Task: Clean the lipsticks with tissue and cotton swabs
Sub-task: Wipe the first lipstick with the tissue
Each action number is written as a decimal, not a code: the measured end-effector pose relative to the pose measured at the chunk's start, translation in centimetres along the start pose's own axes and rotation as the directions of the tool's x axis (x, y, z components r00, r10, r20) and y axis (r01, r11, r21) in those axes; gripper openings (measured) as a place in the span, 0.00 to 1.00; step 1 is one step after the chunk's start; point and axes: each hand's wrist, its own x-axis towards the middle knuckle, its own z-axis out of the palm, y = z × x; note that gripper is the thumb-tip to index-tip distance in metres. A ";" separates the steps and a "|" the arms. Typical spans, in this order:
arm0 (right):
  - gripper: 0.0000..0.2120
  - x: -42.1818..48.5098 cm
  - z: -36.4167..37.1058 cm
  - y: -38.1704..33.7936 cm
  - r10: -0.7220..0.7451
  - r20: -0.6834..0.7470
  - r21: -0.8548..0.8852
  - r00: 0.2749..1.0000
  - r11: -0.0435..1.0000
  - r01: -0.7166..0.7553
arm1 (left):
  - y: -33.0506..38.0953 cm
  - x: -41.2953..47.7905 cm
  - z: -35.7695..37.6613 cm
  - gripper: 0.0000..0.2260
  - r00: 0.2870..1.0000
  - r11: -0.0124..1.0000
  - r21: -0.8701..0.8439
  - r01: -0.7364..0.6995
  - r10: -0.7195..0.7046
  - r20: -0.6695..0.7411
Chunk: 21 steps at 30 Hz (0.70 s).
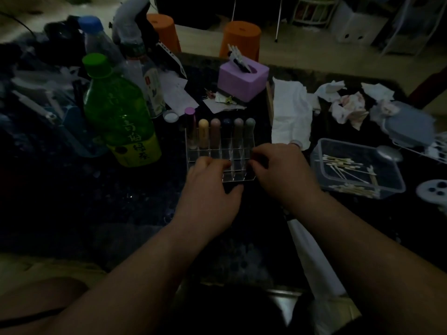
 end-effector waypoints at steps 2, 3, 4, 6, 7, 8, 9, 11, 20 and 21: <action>0.10 0.5 -0.2 -0.2 0.025 0.092 -0.070 0.995 0.997 -0.018 | 0.7 0.1 -0.7 0.16 0.998 0.997 -0.073 0.008 -0.012 -0.058; 0.11 0.7 -0.4 -0.3 0.031 0.117 -0.072 0.993 0.997 -0.023 | 1.0 0.2 -1.0 0.13 0.997 0.995 -0.101 0.024 -0.031 -0.068; 0.12 0.9 -0.8 -0.6 0.031 0.121 -0.055 0.992 0.998 -0.025 | 1.2 0.2 -1.3 0.11 0.996 0.990 -0.135 0.045 -0.055 -0.072; 0.15 1.6 -2.0 -1.1 0.013 0.060 -0.013 0.998 1.000 -0.012 | 1.3 0.3 -1.6 0.07 0.993 0.976 -0.202 0.078 -0.095 -0.075; 0.16 2.2 -2.6 -1.4 0.001 0.017 -0.013 1.000 1.000 -0.001 | 1.3 0.3 -1.8 0.07 0.991 0.971 -0.224 0.086 -0.105 -0.076; 0.17 3.0 -3.1 -1.6 -0.004 -0.014 -0.025 1.000 1.000 0.004 | 1.4 0.3 -1.9 0.06 0.991 0.966 -0.242 0.095 -0.115 -0.073; 0.18 3.9 -3.4 -1.8 -0.004 -0.024 -0.039 1.000 0.999 0.003 | 1.5 0.3 -2.1 0.05 0.990 0.960 -0.259 0.106 -0.126 -0.065; 0.19 5.9 -3.5 -1.9 0.015 0.015 -0.062 1.000 0.998 -0.014 | 1.7 0.3 -2.3 0.02 0.989 0.951 -0.283 0.125 -0.143 -0.045; 0.11 8.8 -2.6 -1.9 0.078 0.157 -0.203 0.985 0.978 -0.045 | 1.5 0.4 -2.7 0.02 0.991 0.938 -0.328 0.114 -0.132 -0.033; 0.12 8.5 -3.1 -1.9 0.067 0.120 -0.182 0.991 0.982 -0.045 | 1.4 0.4 -2.7 0.02 0.991 0.938 -0.328 0.109 -0.128 -0.038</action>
